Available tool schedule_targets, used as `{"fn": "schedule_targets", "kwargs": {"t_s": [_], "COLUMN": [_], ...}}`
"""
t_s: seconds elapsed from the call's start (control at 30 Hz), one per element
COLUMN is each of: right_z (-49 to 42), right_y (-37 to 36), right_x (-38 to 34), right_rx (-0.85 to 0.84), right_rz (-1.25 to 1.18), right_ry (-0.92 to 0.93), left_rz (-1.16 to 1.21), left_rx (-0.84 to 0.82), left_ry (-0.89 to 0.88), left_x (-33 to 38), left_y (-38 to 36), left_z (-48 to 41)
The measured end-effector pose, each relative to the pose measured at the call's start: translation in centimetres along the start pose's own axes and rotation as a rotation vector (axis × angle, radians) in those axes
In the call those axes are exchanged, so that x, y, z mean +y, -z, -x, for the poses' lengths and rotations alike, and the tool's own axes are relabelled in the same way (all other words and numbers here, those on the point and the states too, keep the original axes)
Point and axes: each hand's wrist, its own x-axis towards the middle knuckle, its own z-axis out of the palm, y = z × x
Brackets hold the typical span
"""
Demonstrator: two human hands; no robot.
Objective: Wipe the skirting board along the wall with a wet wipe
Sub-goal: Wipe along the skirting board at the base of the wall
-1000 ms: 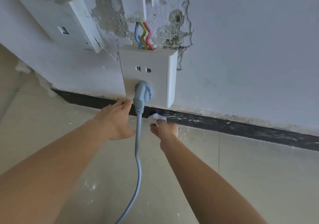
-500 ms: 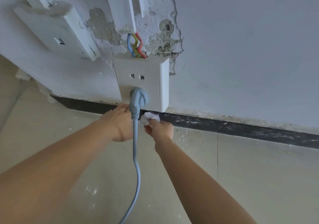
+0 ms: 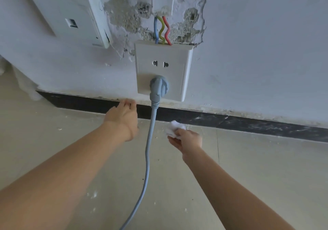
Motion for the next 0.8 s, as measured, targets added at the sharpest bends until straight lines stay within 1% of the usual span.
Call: {"fn": "schedule_targets", "kwargs": {"t_s": [0.07,0.13,0.23,0.3,0.37,0.43,0.47,0.5,0.57,0.6,0.67,0.73,0.8], "right_z": [0.0,-0.3,-1.4,-2.0,-2.7,-2.9,-2.8,-2.6,-1.7,-1.3,-0.9,-1.1,-1.8], "right_y": [-3.1,-5.4,-6.4,-5.5,-4.1,-2.5,-1.8,-1.3,-1.7,-2.4,-4.6,-6.6,-7.5], "right_x": [0.5,0.2,-0.8,-1.2,-1.1,-0.8,-0.5,-0.1,1.1,1.9,3.3,3.6,2.6], "right_rx": [-0.058,-0.05,-0.162,-0.17,-0.087,0.116,0.192,0.209,0.134,0.074,-0.017,-0.029,0.005], "right_rz": [0.063,0.063,0.002,-0.037,-0.087,-0.104,-0.116,-0.157,-0.234,-0.227,-0.105,-0.033,-0.019], "right_ry": [-0.033,-0.075,0.016,0.03,0.014,-0.005,0.003,0.014,-0.005,-0.02,-0.027,-0.029,-0.033], "left_rz": [0.052,0.051,0.059,0.09,0.118,0.129,0.133,0.135,0.126,0.115,0.088,0.07,0.046], "left_rx": [0.007,-0.006,-0.016,0.004,0.028,0.047,0.056,0.066,0.081,0.09,0.094,0.075,0.047], "left_ry": [-0.019,-0.032,-0.038,-0.053,-0.06,-0.062,-0.061,-0.057,-0.048,-0.044,-0.037,-0.019,-0.011], "left_x": [-0.4,-0.5,-0.4,-0.7,-1.1,-1.2,-1.2,-1.1,-0.9,-0.7,-0.4,0.0,0.2], "left_y": [-0.1,-0.5,-1.2,-1.2,-1.3,-1.3,-1.4,-1.4,-1.4,-1.5,-1.5,-1.5,-1.6], "left_z": [-0.1,0.0,0.1,0.2,0.3,0.4,0.5,0.5,0.4,0.4,0.2,0.0,-0.2]}}
